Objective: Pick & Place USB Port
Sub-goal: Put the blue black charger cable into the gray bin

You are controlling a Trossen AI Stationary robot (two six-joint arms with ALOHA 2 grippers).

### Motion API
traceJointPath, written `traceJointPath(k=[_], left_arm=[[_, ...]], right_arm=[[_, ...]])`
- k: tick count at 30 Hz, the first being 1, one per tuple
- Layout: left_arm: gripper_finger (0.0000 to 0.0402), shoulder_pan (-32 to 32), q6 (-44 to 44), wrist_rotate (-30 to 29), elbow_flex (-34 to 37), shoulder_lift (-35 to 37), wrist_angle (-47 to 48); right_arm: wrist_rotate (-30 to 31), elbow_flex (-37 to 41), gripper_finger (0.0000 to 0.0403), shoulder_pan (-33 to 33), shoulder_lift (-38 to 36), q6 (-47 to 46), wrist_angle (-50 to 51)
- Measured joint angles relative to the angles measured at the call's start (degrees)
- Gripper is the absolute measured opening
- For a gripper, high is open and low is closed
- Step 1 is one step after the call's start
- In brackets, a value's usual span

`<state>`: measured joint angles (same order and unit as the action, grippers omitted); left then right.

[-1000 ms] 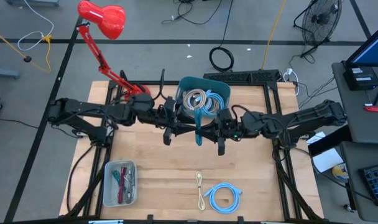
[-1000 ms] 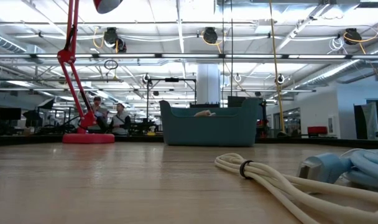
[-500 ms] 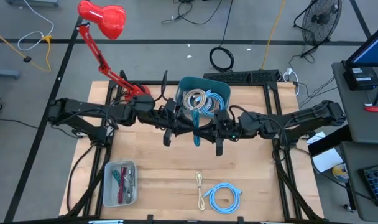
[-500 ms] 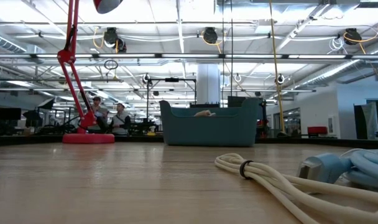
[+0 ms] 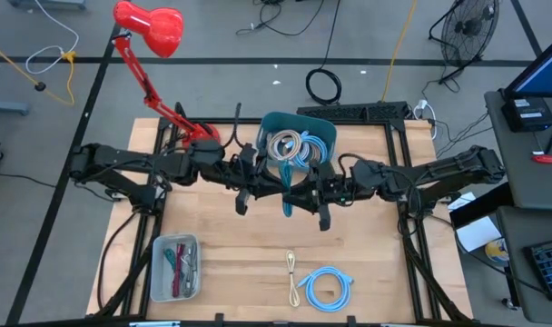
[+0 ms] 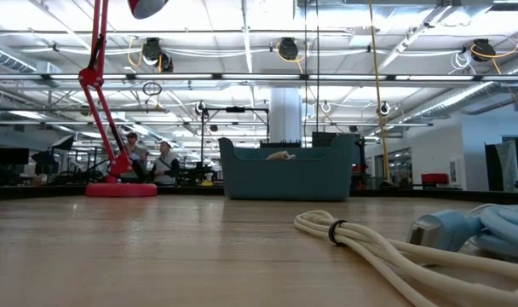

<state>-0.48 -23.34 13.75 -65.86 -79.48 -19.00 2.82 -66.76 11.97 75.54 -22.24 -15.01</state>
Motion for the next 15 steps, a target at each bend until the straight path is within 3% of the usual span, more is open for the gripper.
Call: traceJointPath(k=[5,10,15], left_arm=[[0.0012,1.3,-4.5,0.6,0.1,1.3,-8.5],[0.0018,4.0,-8.1,1.5,0.0,3.3,-16.9],[0.0010,5.1,-12.4,7.2,0.0,7.1,-11.8]], right_arm=[[-7.7,0.0,0.0134,0.3,-0.7,-4.4,-4.3],[-10.5,0.0,0.0165,2.4,-2.8,-3.6,-7.1],[-8.7,0.0,0.0172,2.3,-4.7,-2.5,-6.6]])
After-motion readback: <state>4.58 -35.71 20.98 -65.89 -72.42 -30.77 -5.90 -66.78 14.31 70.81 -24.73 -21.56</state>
